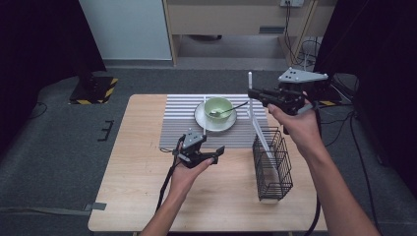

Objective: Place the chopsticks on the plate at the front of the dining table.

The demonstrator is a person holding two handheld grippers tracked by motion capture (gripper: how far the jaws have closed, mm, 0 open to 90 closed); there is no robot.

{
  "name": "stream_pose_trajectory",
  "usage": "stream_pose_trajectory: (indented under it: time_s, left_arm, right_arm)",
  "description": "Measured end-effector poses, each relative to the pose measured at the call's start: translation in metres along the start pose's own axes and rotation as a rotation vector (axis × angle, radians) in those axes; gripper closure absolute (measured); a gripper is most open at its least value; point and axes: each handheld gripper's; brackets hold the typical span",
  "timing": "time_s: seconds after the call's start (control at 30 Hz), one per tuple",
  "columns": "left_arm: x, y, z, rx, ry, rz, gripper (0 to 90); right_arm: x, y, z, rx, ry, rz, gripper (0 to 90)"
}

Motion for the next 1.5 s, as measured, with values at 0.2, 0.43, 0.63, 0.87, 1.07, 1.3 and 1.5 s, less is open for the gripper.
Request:
stream_pose_trajectory:
  time_s: [0.2,0.43,0.63,0.87,1.07,1.3,1.5]
  left_arm:
    - [-0.003,0.001,-0.003,0.045,0.005,-0.027,16.2]
    - [-0.012,-0.003,-0.018,0.127,0.004,-0.062,29.4]
    - [-0.018,-0.008,-0.030,0.170,-0.007,-0.064,45.3]
    - [-0.017,-0.009,-0.035,0.157,-0.015,-0.059,59.7]
    - [-0.016,-0.005,-0.033,0.162,-0.019,-0.058,71.8]
    - [-0.014,-0.002,-0.033,0.140,-0.030,-0.051,85.5]
    - [-0.012,0.000,-0.031,0.122,-0.033,-0.054,86.1]
  right_arm:
    - [0.003,-0.012,0.008,-0.031,-0.026,-0.017,83.8]
    - [0.005,-0.022,0.016,-0.068,-0.054,-0.030,83.8]
    - [0.004,-0.027,0.022,-0.083,-0.067,-0.039,83.8]
    - [0.002,-0.030,0.026,-0.111,-0.078,-0.046,83.8]
    - [0.002,-0.030,0.027,-0.129,-0.097,-0.053,83.8]
    - [0.002,-0.033,0.027,-0.140,-0.106,-0.054,83.8]
    - [0.004,-0.035,0.026,-0.146,-0.121,-0.058,83.8]
Point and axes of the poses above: each handheld gripper's, and its own axes: y roughly backward along the jaws, x roughly out of its underside, z roughly to its left, and after that the axes turned 6 degrees about -x, right-handed
